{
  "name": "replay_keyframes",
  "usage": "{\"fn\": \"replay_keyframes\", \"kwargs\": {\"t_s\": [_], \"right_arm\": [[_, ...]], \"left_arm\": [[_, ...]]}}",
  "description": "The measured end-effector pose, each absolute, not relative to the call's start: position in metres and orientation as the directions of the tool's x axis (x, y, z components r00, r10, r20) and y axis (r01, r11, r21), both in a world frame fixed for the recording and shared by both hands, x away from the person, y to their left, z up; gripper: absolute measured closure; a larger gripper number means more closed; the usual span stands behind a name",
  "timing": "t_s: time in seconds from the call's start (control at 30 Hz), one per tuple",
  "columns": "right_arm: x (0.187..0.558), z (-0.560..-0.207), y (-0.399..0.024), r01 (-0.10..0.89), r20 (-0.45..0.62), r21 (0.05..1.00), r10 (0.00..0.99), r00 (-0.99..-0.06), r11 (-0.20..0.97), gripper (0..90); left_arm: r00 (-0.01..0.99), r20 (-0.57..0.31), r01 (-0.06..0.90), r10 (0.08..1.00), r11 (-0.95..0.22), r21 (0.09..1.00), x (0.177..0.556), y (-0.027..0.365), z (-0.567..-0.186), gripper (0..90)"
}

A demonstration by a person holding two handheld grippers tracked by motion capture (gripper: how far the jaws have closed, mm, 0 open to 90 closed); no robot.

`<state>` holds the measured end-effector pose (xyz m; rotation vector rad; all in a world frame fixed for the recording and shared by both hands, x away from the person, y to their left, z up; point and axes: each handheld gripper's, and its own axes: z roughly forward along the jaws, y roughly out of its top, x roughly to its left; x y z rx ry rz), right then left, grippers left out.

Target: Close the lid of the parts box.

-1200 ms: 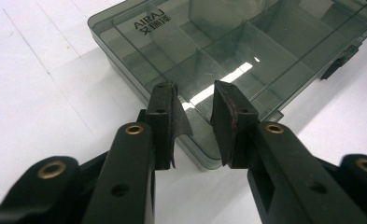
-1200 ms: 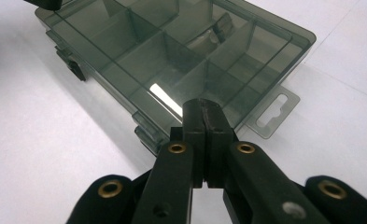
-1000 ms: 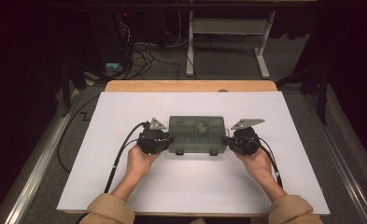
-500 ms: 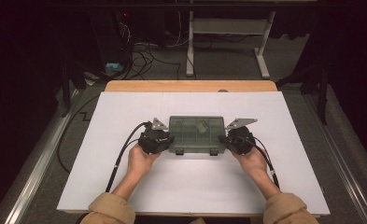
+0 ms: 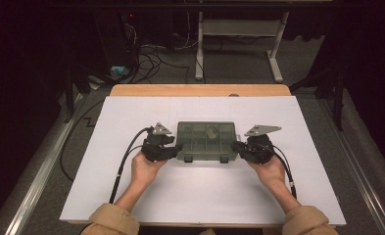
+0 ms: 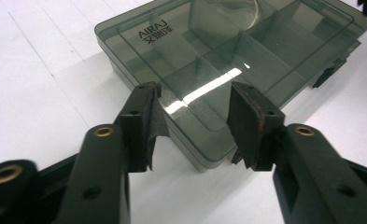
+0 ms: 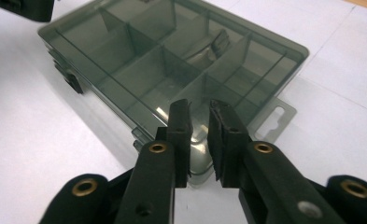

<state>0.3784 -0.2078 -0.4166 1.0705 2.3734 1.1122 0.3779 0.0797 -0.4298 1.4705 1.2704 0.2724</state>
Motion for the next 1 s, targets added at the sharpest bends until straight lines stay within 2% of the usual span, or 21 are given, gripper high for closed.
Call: {"fn": "replay_keyframes", "kwargs": {"t_s": [0.13, 0.27, 0.67, 1.0], "right_arm": [[0.375, -0.414, -0.218, 0.499, 0.035, 0.763, 0.745, -0.666, 0.410, 72.9], [0.371, -0.414, -0.227, 0.506, 0.044, 0.767, 0.755, -0.654, 0.394, 69.9], [0.356, -0.413, -0.250, 0.503, 0.080, 0.798, 0.770, -0.633, 0.332, 57.8], [0.345, -0.413, -0.261, 0.492, 0.066, 0.806, 0.777, -0.627, 0.328, 53.5]], "left_arm": [[0.417, -0.421, 0.505, 0.806, 0.179, 0.844, 0.371, 0.084, -0.429, 48.1], [0.424, -0.445, 0.494, 0.789, 0.210, 0.844, 0.366, 0.091, -0.425, 45.2], [0.425, -0.450, 0.460, 0.786, 0.241, 0.855, 0.348, 0.115, -0.424, 41.6], [0.413, -0.443, 0.426, 0.796, 0.261, 0.866, 0.335, 0.128, -0.425, 40.3]]}}
